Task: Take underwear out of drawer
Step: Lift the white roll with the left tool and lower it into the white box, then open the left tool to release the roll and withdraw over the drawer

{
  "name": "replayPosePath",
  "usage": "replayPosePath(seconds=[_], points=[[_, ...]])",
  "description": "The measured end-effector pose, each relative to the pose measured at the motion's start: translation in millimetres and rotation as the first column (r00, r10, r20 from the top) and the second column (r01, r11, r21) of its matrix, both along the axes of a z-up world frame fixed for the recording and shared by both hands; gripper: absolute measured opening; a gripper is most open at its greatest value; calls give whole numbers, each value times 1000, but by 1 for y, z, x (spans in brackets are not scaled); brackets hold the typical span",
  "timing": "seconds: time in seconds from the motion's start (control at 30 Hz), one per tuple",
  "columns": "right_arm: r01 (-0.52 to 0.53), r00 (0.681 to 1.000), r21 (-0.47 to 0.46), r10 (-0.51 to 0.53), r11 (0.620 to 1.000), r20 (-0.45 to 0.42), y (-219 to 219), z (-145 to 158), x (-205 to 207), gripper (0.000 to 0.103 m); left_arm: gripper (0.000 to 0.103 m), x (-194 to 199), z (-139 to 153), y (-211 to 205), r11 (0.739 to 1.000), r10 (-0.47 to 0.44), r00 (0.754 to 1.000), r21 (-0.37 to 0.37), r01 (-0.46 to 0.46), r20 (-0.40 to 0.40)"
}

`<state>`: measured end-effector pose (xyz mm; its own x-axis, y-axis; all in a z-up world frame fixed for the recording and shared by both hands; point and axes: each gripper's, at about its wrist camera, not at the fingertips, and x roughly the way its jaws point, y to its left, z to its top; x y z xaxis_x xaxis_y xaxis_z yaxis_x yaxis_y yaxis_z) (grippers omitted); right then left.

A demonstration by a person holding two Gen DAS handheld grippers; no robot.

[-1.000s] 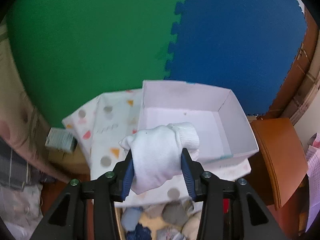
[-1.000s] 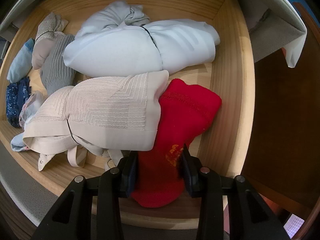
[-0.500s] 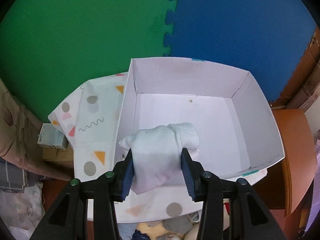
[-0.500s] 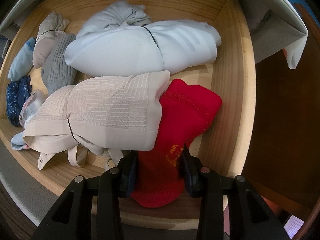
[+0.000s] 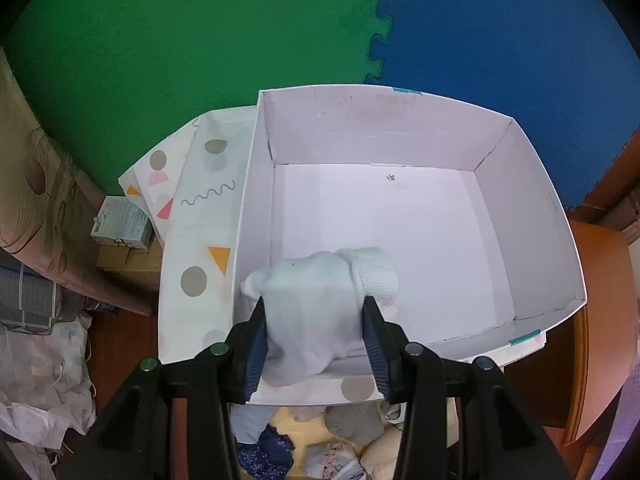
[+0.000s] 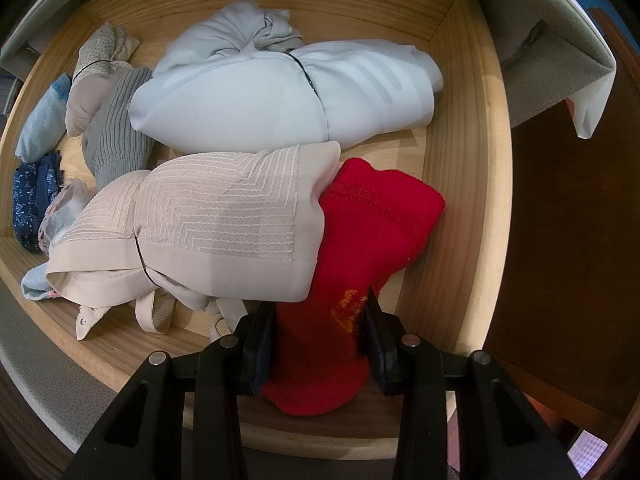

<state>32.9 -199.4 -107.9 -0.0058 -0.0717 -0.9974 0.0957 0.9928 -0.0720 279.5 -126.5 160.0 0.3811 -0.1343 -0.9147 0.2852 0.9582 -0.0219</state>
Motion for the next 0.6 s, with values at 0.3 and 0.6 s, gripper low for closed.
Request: replayPosePath(seconds=[0.3,0.6], points=[[0,1000,-1,0,1000,0,0,0,0,36,49,6,-10,-3,1000,-7,1000,6,7,-6],[-3,1000,-3,3,1000,-3,0,-1,0,36,52,-4,0,-5,998,-62,996,24,60,63]])
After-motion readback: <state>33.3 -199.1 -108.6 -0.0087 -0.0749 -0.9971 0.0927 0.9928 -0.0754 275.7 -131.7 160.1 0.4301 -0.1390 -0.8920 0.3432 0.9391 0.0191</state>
